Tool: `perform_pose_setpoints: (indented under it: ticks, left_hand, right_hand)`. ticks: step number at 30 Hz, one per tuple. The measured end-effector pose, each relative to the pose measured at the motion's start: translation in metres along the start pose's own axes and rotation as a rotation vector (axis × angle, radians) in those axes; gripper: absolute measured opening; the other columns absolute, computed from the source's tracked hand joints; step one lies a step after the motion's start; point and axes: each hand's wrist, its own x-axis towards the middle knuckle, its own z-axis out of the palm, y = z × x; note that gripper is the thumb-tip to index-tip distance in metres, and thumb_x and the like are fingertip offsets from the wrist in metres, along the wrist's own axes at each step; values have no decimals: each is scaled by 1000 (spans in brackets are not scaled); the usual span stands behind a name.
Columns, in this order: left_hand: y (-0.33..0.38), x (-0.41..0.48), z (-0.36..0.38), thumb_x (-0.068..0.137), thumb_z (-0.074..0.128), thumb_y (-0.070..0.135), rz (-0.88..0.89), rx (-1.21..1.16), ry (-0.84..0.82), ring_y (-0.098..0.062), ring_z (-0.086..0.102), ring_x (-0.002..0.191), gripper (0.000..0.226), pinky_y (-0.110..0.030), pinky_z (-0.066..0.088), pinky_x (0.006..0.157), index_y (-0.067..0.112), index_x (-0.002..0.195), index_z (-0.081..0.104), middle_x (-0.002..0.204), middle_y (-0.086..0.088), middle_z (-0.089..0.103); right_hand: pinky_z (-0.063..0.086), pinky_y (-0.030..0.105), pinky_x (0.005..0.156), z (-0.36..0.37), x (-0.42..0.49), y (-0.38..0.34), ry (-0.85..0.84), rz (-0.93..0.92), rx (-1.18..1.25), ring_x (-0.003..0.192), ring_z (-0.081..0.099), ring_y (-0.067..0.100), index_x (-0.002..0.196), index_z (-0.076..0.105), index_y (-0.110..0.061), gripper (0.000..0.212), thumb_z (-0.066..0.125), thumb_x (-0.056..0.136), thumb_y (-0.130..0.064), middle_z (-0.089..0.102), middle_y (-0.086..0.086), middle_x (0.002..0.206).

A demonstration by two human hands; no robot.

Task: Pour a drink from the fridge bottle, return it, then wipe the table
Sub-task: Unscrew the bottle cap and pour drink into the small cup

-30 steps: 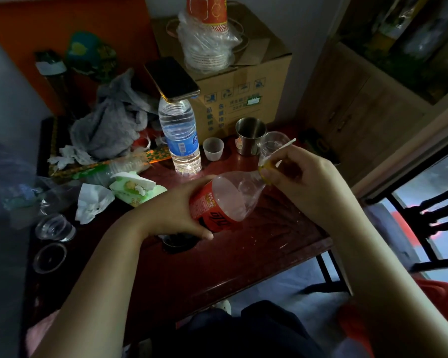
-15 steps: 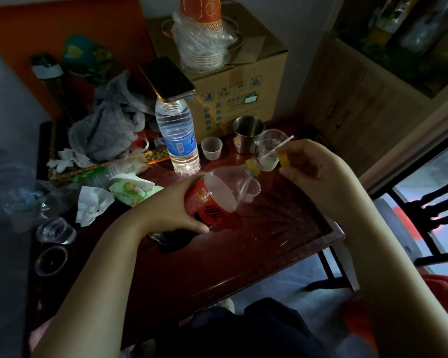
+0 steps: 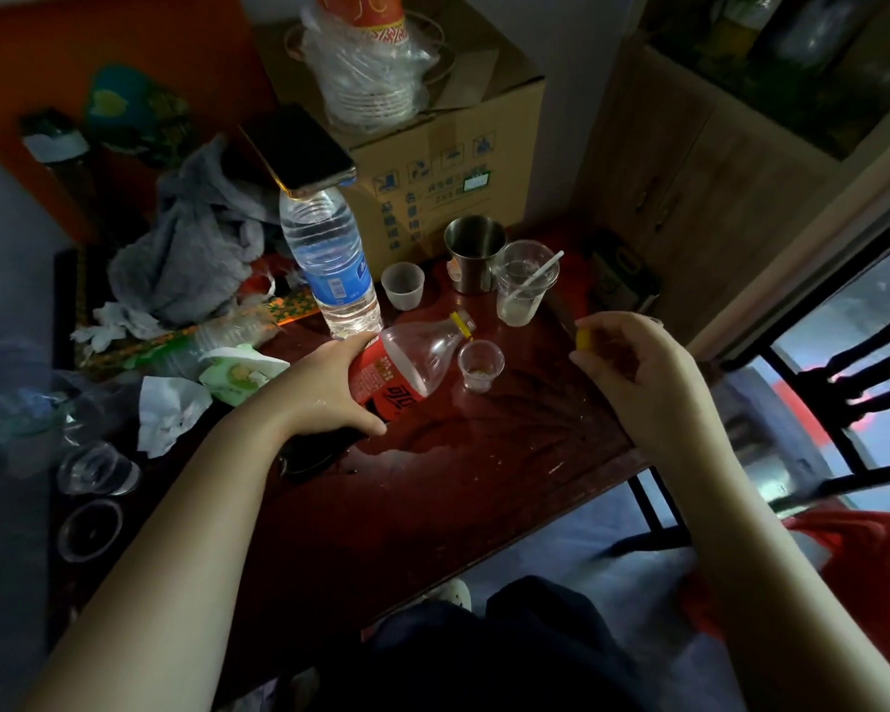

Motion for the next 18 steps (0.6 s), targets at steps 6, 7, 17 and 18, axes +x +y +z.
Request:
perform_pose_setpoints:
  ticks: [6,7,17,18]
  left_hand:
    - [4,8,-1,48,88,35,-13,37,-42,-13,53,109,103,-34,46,91,38,137,37,127,9,52]
    - [5,9,-1,48,88,35,-16,46,-48,-13,53,110,102,-35,47,92,38,137,37,127,8,52]
    - [12,10,-7,52,91,27,-54,149,-62,-19,51,114,105,-32,42,93,31,142,36,130,1,50]
    - [14,9,-7,53,91,27,-53,160,-61,-19,51,114,105,-30,41,92,30,142,35,128,0,50]
  right_hand:
    - [38,3,70,0,-5,8,-19,24,28,85,54,-5,112,62,-25,29,68,84,-28,56,-18,94]
    - [39,4,69,1,-6,9,-17,30,32,85,55,-3,111,62,-25,28,68,84,-28,57,-16,94]
    - [39,4,69,-1,-9,11,-25,68,49,84,55,-1,111,63,-25,28,68,84,-28,60,-12,96]
    - [39,4,68,0,-9,11,-29,72,51,84,55,0,111,63,-25,28,68,84,-28,60,-11,97]
